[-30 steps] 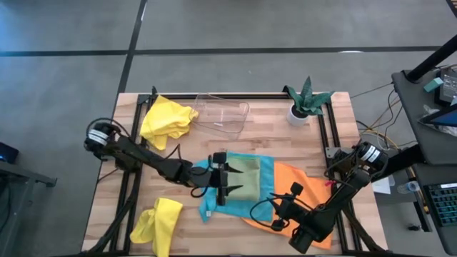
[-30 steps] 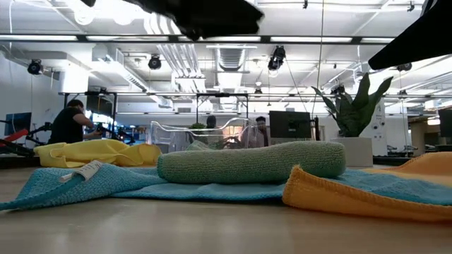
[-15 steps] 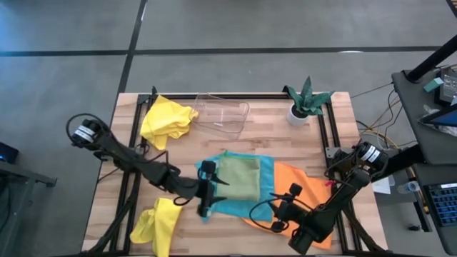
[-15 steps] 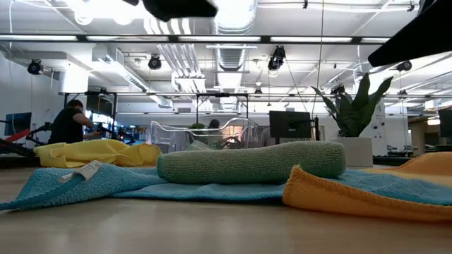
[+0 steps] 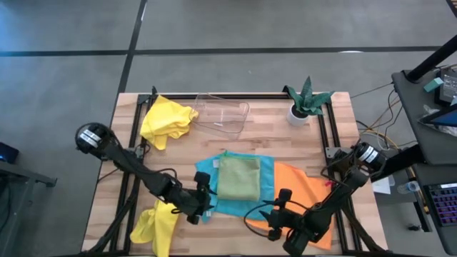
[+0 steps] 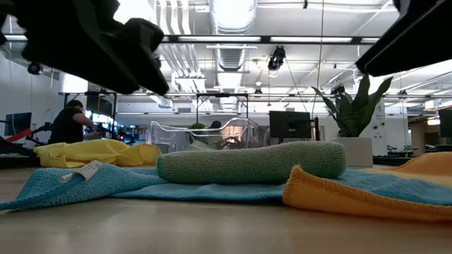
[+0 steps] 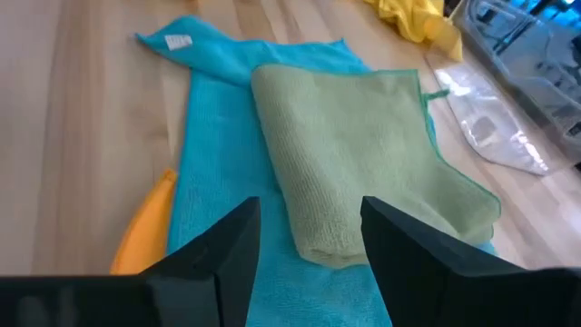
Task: Fold microfiber towels
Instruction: Fold the green towel
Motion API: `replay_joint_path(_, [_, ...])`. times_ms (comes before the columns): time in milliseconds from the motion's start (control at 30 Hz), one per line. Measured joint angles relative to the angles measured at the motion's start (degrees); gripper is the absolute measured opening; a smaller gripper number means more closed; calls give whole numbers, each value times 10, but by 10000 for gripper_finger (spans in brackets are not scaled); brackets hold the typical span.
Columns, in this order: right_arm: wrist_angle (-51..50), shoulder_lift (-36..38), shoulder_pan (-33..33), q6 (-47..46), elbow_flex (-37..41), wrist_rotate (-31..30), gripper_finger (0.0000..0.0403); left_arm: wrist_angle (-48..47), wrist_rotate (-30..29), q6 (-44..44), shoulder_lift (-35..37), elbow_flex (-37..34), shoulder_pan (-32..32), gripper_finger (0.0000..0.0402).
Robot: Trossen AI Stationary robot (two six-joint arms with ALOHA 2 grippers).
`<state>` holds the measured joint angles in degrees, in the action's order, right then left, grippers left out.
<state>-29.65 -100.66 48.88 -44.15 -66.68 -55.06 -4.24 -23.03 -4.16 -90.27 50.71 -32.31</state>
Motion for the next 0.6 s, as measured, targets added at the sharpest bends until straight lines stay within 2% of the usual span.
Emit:
replay_joint_path(367, [15, -12, -12, 62, 1, 2, 184, 48, -32, 4, -65, 0, 3, 210])
replay_joint_path(500, [45, -31, -18, 109, 1, 12, 206, 53, -32, 4, -81, 1, 8, 210])
replay_joint_path(600, [55, -37, -27, 108, 1, 25, 232, 53, -31, 3, -87, 7, 12, 210])
